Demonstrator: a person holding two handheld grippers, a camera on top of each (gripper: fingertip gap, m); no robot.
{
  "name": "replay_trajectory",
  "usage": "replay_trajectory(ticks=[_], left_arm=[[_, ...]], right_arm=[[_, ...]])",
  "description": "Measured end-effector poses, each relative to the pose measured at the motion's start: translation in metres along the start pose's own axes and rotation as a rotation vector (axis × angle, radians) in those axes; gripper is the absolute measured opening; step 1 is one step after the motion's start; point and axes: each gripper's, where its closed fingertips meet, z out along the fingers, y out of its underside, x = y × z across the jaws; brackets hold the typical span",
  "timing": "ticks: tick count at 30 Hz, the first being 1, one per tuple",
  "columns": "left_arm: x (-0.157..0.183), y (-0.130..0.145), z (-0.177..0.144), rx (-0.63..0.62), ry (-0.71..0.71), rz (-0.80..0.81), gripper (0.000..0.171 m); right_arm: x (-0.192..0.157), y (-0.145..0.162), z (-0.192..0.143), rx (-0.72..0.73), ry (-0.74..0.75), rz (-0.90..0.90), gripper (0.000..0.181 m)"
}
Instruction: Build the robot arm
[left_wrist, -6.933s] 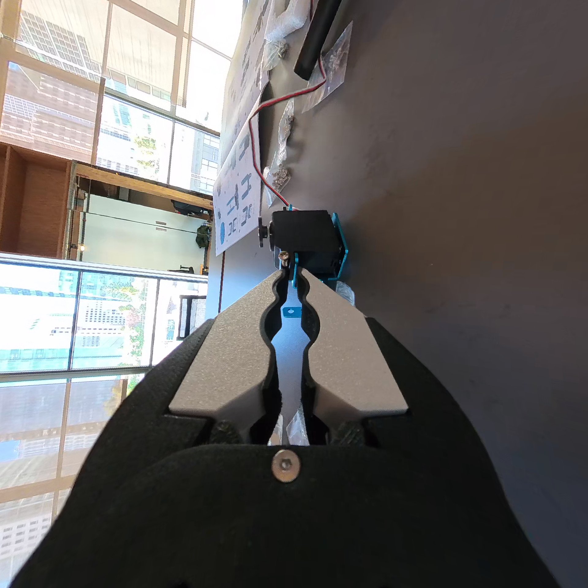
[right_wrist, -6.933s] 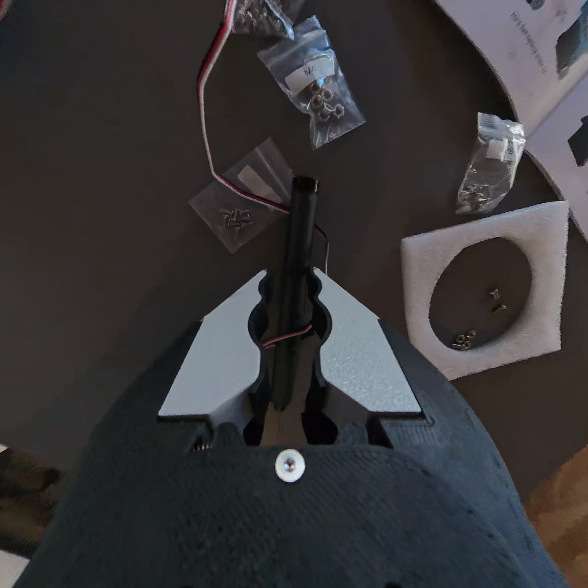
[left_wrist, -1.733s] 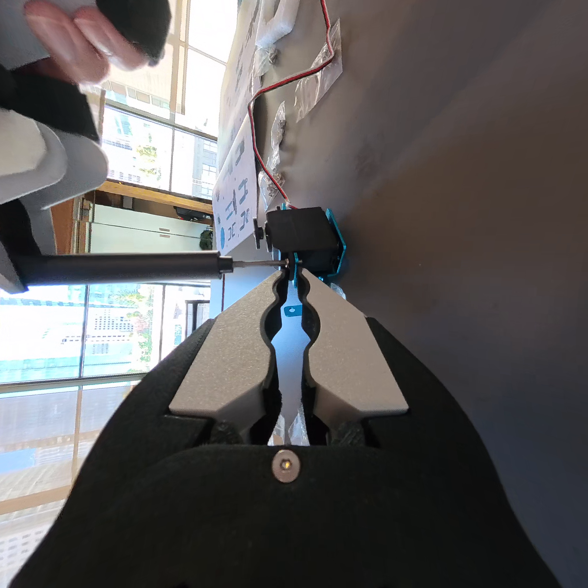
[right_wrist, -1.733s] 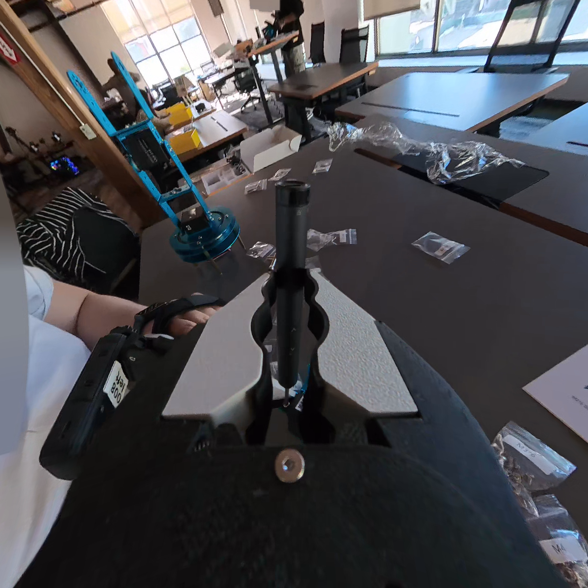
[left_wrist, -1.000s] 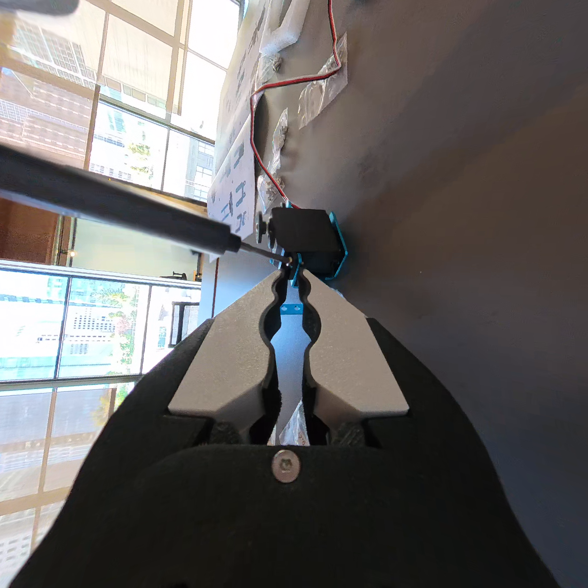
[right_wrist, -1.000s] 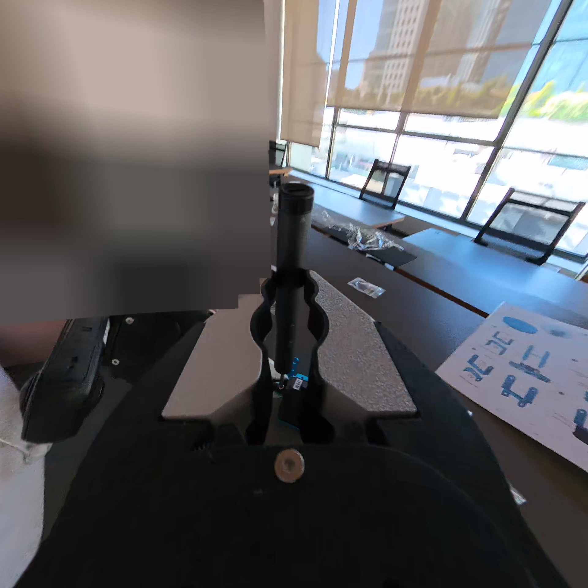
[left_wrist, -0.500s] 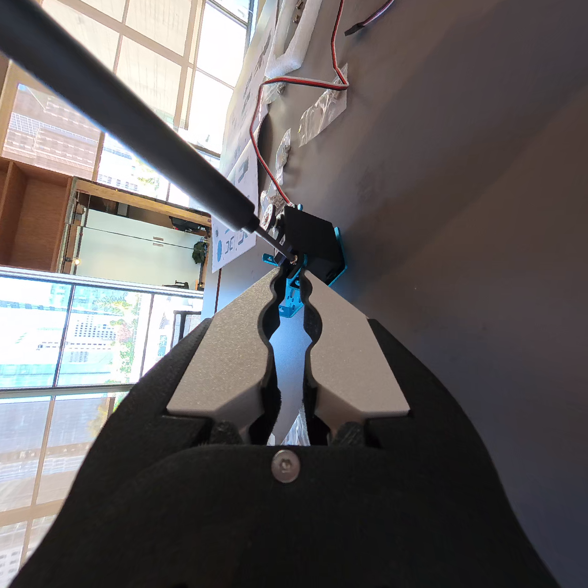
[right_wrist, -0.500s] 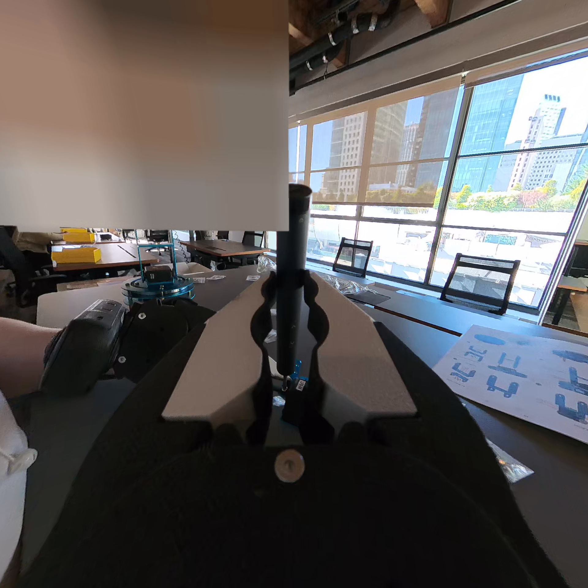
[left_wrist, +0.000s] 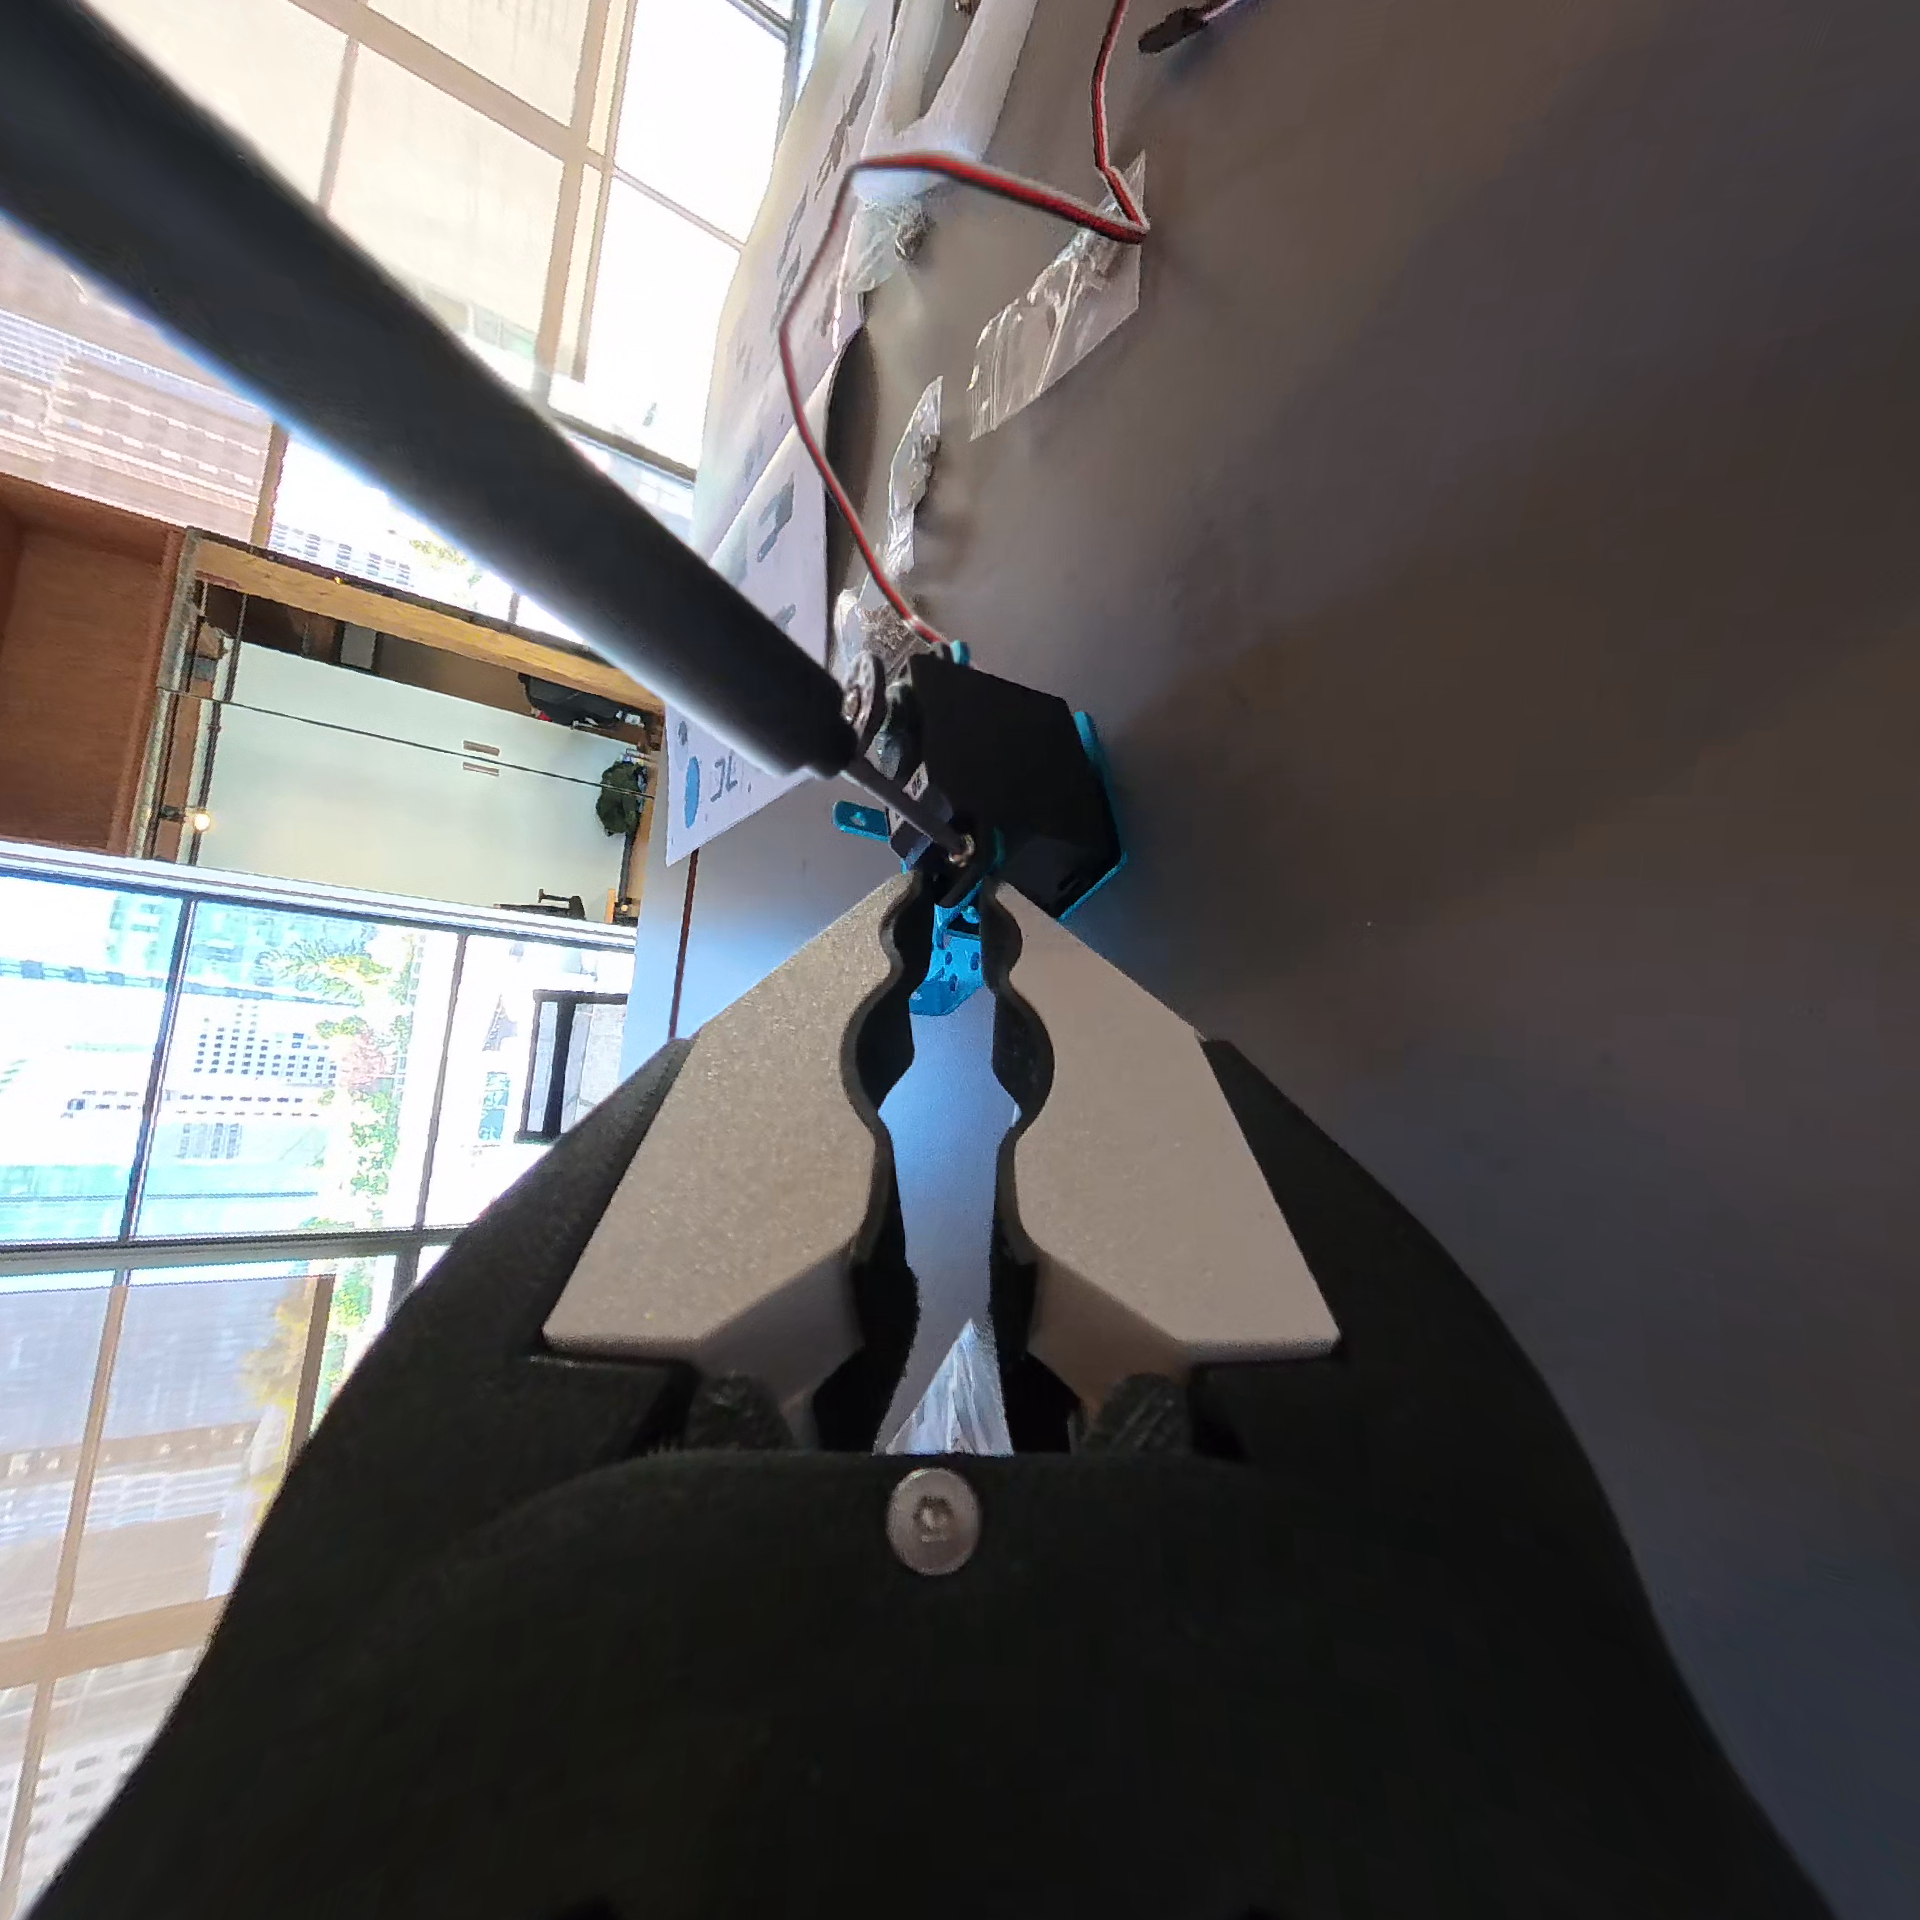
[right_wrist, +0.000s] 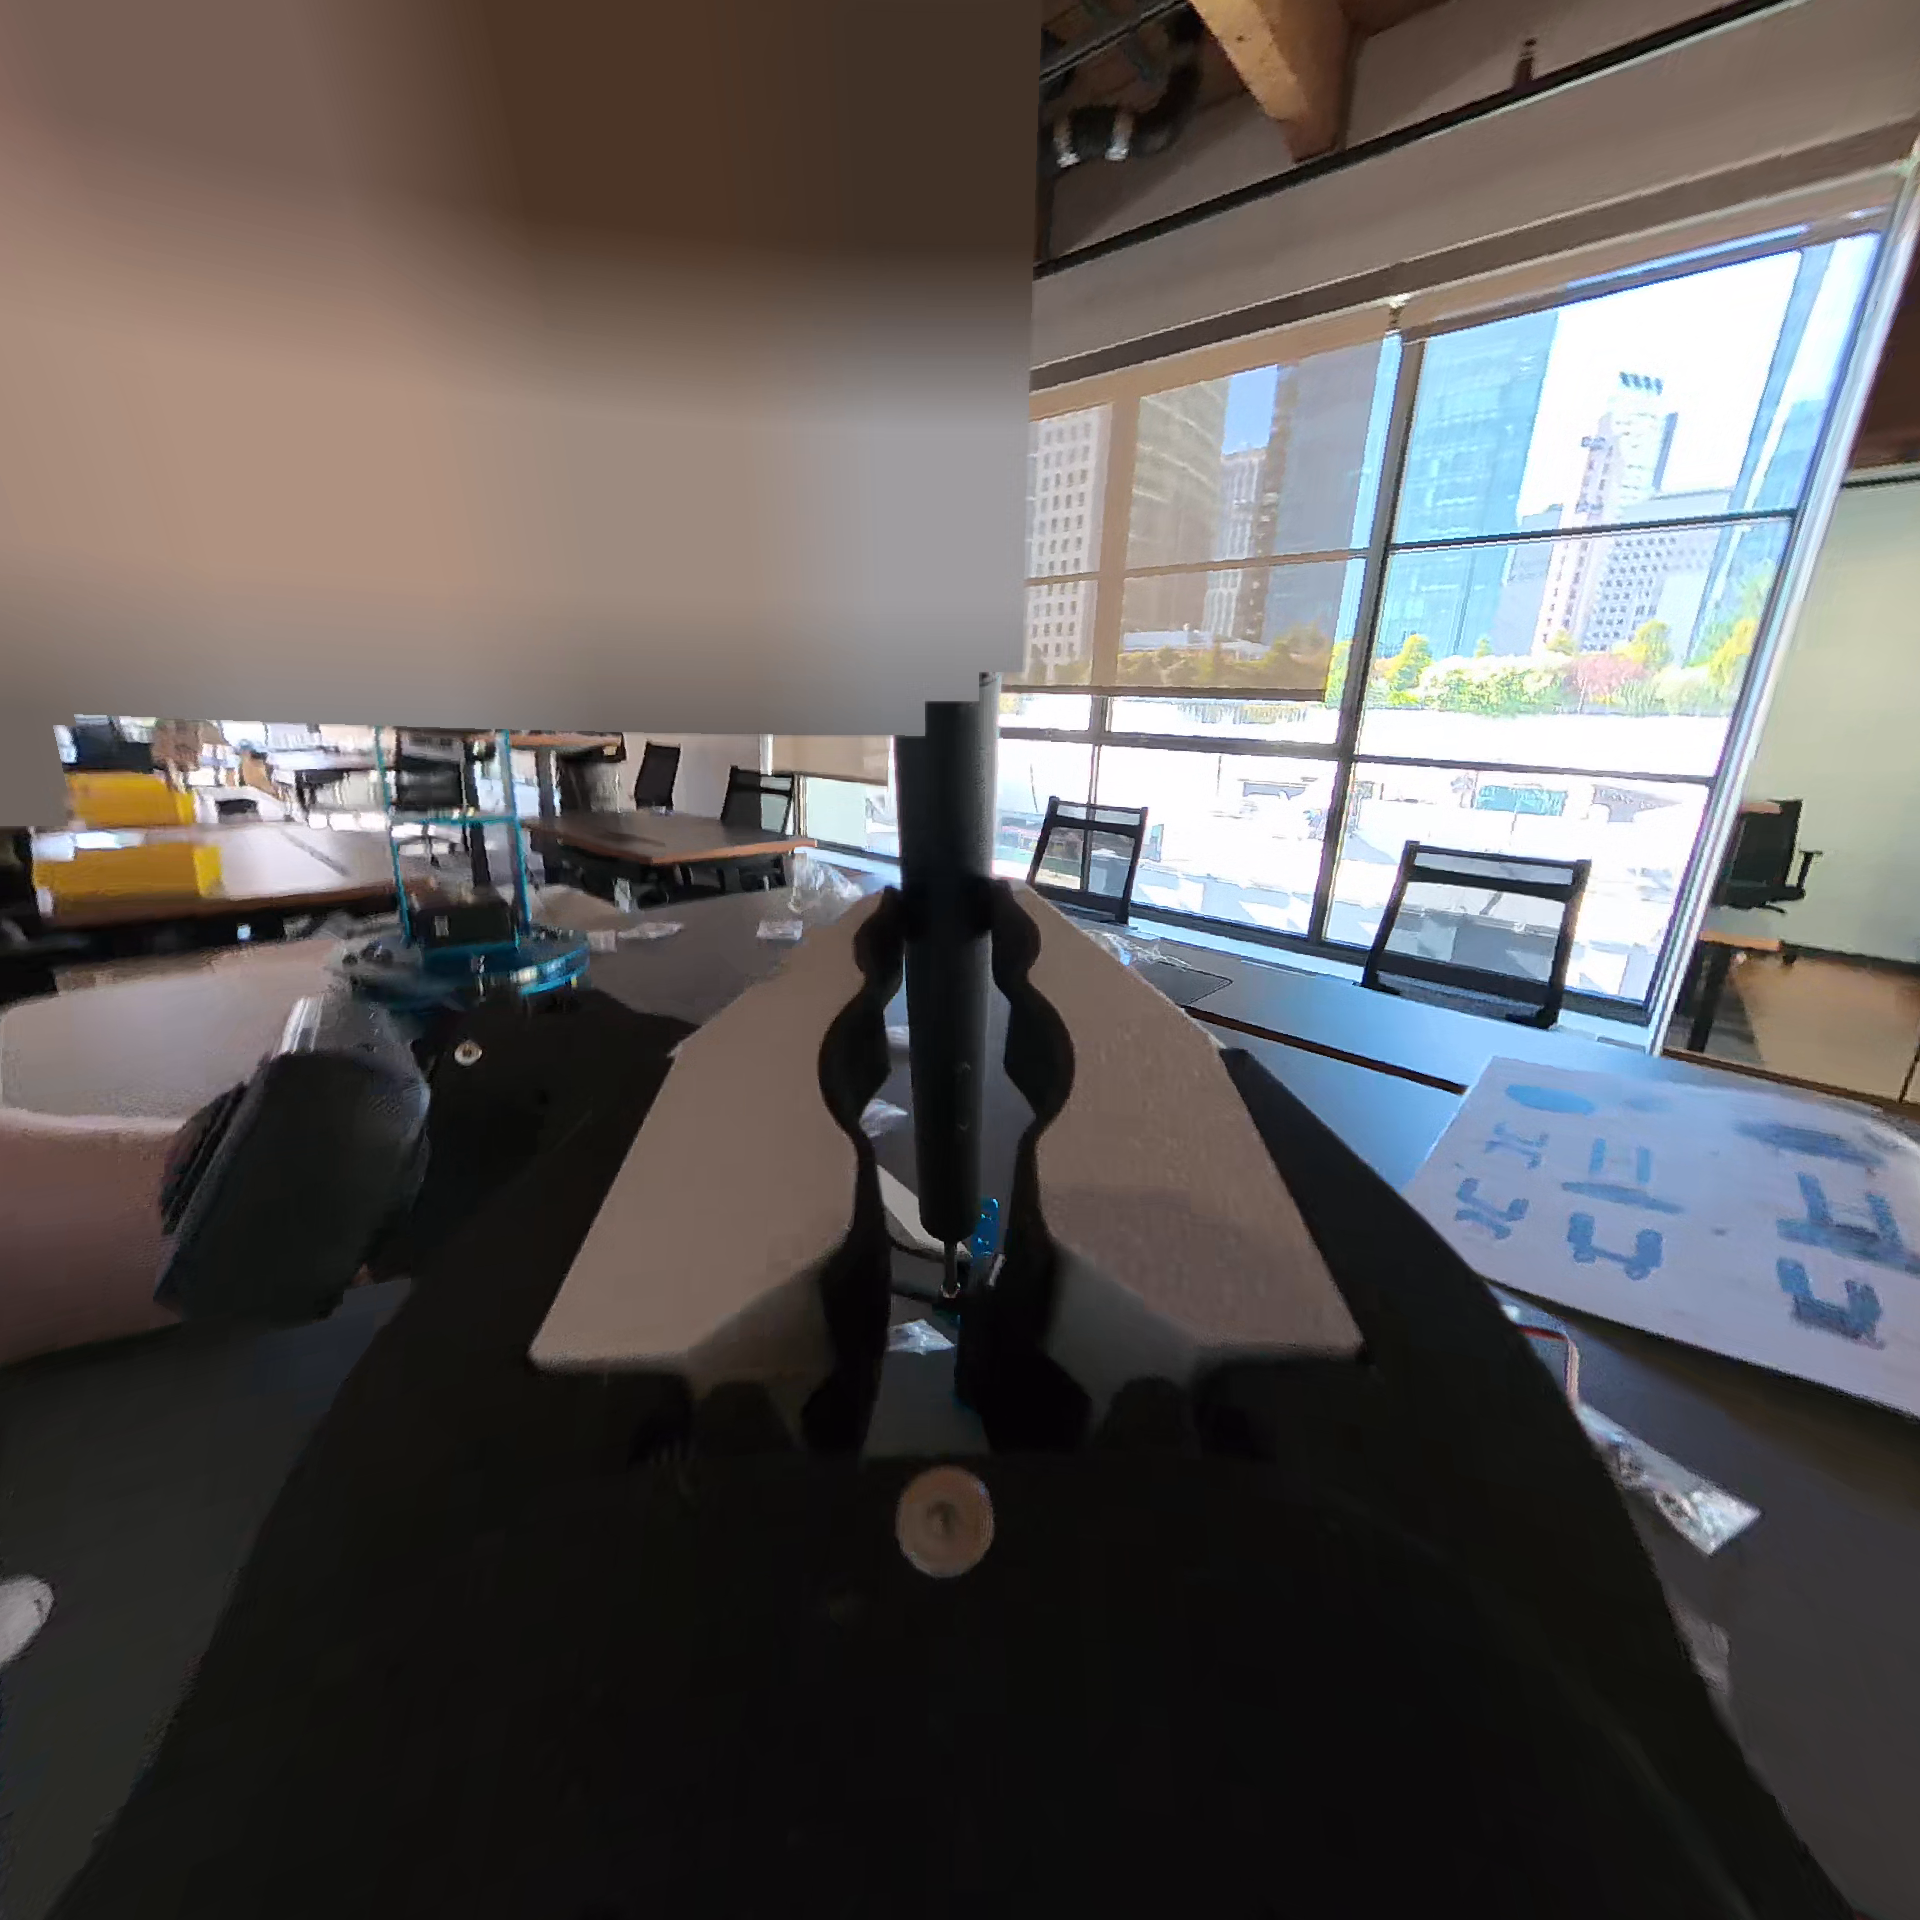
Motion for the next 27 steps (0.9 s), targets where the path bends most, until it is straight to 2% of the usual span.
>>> replay_trajectory(ticks=[3, 11, 19, 27], left_arm=[[0.001, 0.001, 0.001, -0.006, -0.006, 0.029, 0.008], [0.004, 0.001, 0.001, -0.001, -0.001, 0.041, 0.006], [0.003, 0.000, 0.003, 0.025, -0.067, 0.127, 0.004], [0.002, -0.003, 0.006, 0.048, -0.096, 0.142, 0.004]], right_arm=[[-0.004, 0.002, 0.007, -0.063, -0.035, -0.065, 0.016], [0.003, 0.007, 0.040, -0.295, -0.109, -0.029, 0.016], [0.013, 0.015, 0.062, -0.406, -0.138, 0.021, 0.016], [0.016, 0.022, 0.074, -0.456, -0.172, 0.032, 0.017]])
